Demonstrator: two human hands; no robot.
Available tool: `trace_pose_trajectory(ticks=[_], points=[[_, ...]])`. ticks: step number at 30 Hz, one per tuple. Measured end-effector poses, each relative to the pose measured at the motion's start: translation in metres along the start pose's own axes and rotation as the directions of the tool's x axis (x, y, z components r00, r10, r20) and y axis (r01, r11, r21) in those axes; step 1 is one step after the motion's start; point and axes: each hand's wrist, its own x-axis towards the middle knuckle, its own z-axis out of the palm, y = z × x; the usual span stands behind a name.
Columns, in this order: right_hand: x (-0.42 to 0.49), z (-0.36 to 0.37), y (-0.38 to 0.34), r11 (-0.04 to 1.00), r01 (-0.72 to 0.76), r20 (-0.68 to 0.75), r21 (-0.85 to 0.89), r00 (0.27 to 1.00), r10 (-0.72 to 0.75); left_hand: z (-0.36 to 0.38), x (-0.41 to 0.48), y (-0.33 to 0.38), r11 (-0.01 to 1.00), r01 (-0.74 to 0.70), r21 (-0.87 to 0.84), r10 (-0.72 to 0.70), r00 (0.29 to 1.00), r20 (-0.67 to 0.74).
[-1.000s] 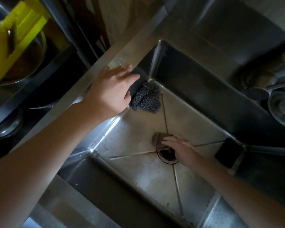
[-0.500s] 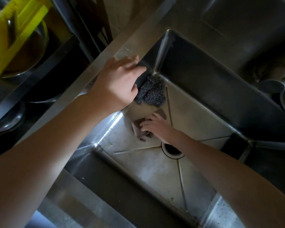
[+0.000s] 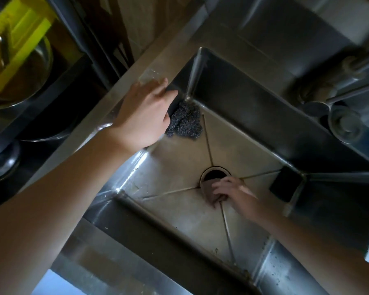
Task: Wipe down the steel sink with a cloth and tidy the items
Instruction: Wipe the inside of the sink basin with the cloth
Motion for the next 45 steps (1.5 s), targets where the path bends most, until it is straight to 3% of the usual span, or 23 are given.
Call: trace_pose_trajectory(ticks=[2, 4, 7, 12, 15, 18, 23, 25, 28, 32, 35, 38, 40, 42, 45], points=[[-0.002, -0.012, 0.000, 0.991, -0.104, -0.244, 0.084, 0.962, 0.122, 0.002, -0.003, 0.003, 1.000, 0.005, 0.031, -0.005, 1.000, 0.005], [0.008, -0.026, 0.006, 0.956, -0.258, -0.386, 0.142, 0.875, 0.293, 0.003, -0.006, 0.007, 0.999, -0.019, 0.040, 0.020, 1.000, -0.015], [0.037, -0.046, 0.016, 0.890, -0.382, -0.467, 0.250, 0.757, 0.456, 0.005, -0.009, 0.019, 0.997, -0.071, 0.013, 0.071, 0.995, -0.068], [0.080, -0.052, 0.048, 0.817, -0.481, -0.528, 0.318, 0.626, 0.574, 0.018, -0.019, 0.051, 0.978, -0.198, -0.065, 0.193, 0.978, -0.076], [0.086, -0.035, 0.058, 0.859, -0.486, -0.491, 0.157, 0.716, 0.495, 0.031, -0.032, 0.063, 0.964, -0.246, -0.104, 0.236, 0.966, -0.104], [0.070, -0.010, 0.055, 0.870, -0.491, -0.431, 0.042, 0.777, 0.459, 0.039, -0.043, 0.066, 0.963, -0.242, -0.119, 0.241, 0.970, -0.028], [0.020, 0.032, 0.028, 0.894, -0.437, -0.350, 0.101, 0.825, 0.443, 0.044, -0.069, 0.065, 0.969, -0.224, -0.105, 0.229, 0.972, 0.045], [0.003, 0.039, 0.019, 0.877, -0.436, -0.369, 0.200, 0.796, 0.480, 0.044, -0.078, 0.067, 0.969, -0.224, -0.110, 0.230, 0.972, 0.051], [-0.023, 0.044, 0.009, 0.779, -0.483, -0.371, 0.400, 0.692, 0.620, 0.043, -0.095, 0.071, 0.969, -0.216, -0.124, 0.225, 0.972, 0.067], [-0.057, 0.045, 0.009, 0.617, -0.563, -0.376, 0.550, 0.492, 0.785, 0.046, -0.124, 0.073, 0.966, -0.212, -0.151, 0.230, 0.967, 0.108], [-0.081, 0.042, 0.015, 0.413, -0.489, -0.340, 0.768, 0.234, 0.911, 0.042, -0.148, 0.076, 0.972, -0.170, -0.162, 0.195, 0.969, 0.154], [-0.095, 0.041, 0.020, 0.264, -0.303, -0.281, 0.916, -0.013, 0.960, 0.039, -0.170, 0.083, 0.973, -0.147, -0.180, 0.179, 0.968, 0.178], [-0.096, 0.040, 0.024, 0.217, -0.222, -0.234, 0.951, -0.053, 0.971, 0.037, -0.181, 0.086, 0.978, -0.121, -0.168, 0.154, 0.968, 0.198], [-0.095, 0.043, 0.031, 0.183, -0.233, -0.192, 0.955, -0.018, 0.981, 0.035, -0.191, 0.092, 0.980, -0.082, -0.179, 0.120, 0.970, 0.211], [-0.092, 0.049, 0.040, 0.220, -0.432, -0.216, 0.875, 0.060, 0.975, 0.038, -0.205, 0.109, 0.983, -0.019, -0.184, 0.062, 0.970, 0.235]])
